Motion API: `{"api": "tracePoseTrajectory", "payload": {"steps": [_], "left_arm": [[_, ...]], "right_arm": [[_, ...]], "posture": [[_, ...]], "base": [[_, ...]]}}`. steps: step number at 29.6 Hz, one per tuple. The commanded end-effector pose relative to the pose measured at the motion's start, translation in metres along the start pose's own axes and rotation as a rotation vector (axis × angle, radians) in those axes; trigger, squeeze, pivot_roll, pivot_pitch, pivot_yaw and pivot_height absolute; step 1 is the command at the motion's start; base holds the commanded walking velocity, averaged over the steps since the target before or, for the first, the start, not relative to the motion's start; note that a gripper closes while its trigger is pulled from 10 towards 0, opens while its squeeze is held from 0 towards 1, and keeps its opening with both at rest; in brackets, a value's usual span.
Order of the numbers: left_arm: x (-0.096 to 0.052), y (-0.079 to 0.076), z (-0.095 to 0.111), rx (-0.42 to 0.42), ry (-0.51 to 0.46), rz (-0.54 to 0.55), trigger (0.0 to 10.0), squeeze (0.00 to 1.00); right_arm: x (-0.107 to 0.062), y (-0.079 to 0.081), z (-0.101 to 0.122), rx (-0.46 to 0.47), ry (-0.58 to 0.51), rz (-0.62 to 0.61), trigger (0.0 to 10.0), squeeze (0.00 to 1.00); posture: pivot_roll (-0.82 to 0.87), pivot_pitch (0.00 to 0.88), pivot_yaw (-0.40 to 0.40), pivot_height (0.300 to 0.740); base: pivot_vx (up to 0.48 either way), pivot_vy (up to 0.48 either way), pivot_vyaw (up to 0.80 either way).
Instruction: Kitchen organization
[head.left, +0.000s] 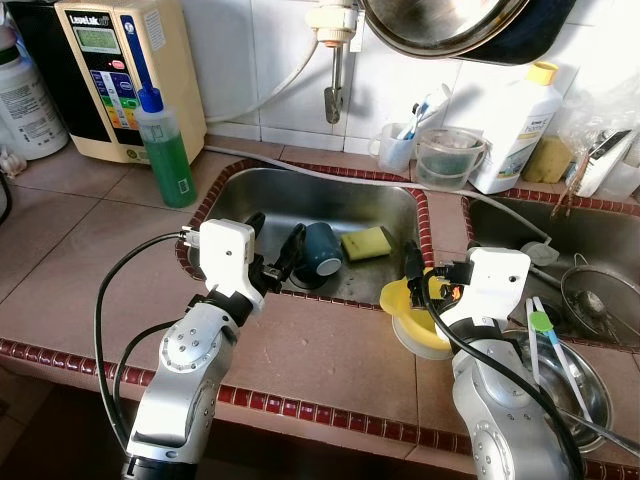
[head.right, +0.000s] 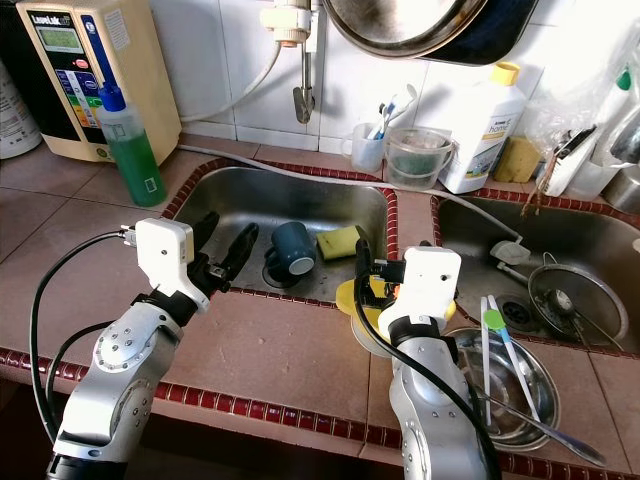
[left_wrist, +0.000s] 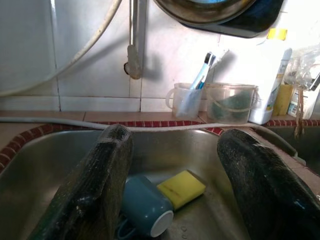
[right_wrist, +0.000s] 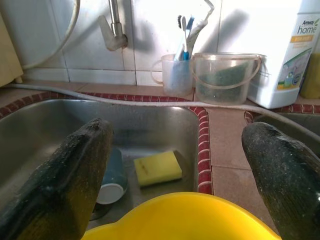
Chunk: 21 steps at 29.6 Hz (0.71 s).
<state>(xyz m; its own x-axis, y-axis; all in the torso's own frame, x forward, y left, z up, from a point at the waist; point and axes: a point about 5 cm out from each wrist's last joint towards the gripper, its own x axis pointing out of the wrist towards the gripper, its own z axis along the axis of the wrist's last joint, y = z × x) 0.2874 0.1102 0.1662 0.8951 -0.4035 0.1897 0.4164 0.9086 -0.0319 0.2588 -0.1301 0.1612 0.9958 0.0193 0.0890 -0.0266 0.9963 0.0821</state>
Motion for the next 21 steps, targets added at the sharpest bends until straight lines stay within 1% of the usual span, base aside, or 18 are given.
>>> {"api": "tracePoseTrajectory", "payload": {"steps": [1, 6, 7, 10, 12, 17, 21], "left_arm": [[0.002, -0.001, 0.006, 0.009, -0.017, -0.009, 10.0, 0.00], [0.003, -0.004, 0.008, 0.005, -0.021, -0.021, 10.0, 0.00], [0.003, -0.006, 0.009, 0.003, -0.021, -0.027, 10.0, 0.00], [0.004, -0.008, 0.009, 0.005, -0.021, -0.041, 10.0, 0.00], [0.004, -0.009, 0.008, 0.021, -0.017, -0.060, 10.0, 0.00], [0.005, -0.010, 0.008, 0.025, -0.014, -0.078, 10.0, 0.00], [0.007, -0.011, 0.008, 0.022, -0.014, -0.089, 10.0, 0.00]], "right_arm": [[0.000, 0.002, 0.006, 0.011, -0.020, -0.009, 10.0, 1.00], [0.000, 0.001, 0.008, -0.011, -0.026, -0.013, 10.0, 1.00], [0.000, 0.001, 0.009, -0.013, -0.025, -0.014, 10.0, 0.00], [-0.001, -0.002, 0.012, -0.011, -0.024, -0.018, 10.0, 0.00], [-0.002, -0.004, 0.013, -0.008, -0.018, -0.027, 10.0, 0.00], [-0.008, -0.006, 0.013, 0.043, 0.010, -0.018, 10.0, 0.00], [-0.012, -0.009, 0.013, 0.090, 0.042, -0.043, 10.0, 0.00]], "posture": [[-0.13, 0.048, 0.004, 0.740], [-0.13, 0.047, 0.005, 0.740], [-0.13, 0.049, 0.005, 0.740], [-0.13, 0.049, 0.010, 0.740], [-0.14, 0.050, 0.013, 0.740], [-0.15, 0.051, 0.020, 0.740], [-0.16, 0.053, 0.026, 0.740]], "base": [[0.000, 0.000, 0.00], [0.000, 0.000, 0.00], [0.000, 0.000, 0.00], [0.000, 0.000, 0.00], [0.000, 0.000, 0.00], [0.000, 0.000, 0.00], [0.000, 0.000, 0.00]]}}
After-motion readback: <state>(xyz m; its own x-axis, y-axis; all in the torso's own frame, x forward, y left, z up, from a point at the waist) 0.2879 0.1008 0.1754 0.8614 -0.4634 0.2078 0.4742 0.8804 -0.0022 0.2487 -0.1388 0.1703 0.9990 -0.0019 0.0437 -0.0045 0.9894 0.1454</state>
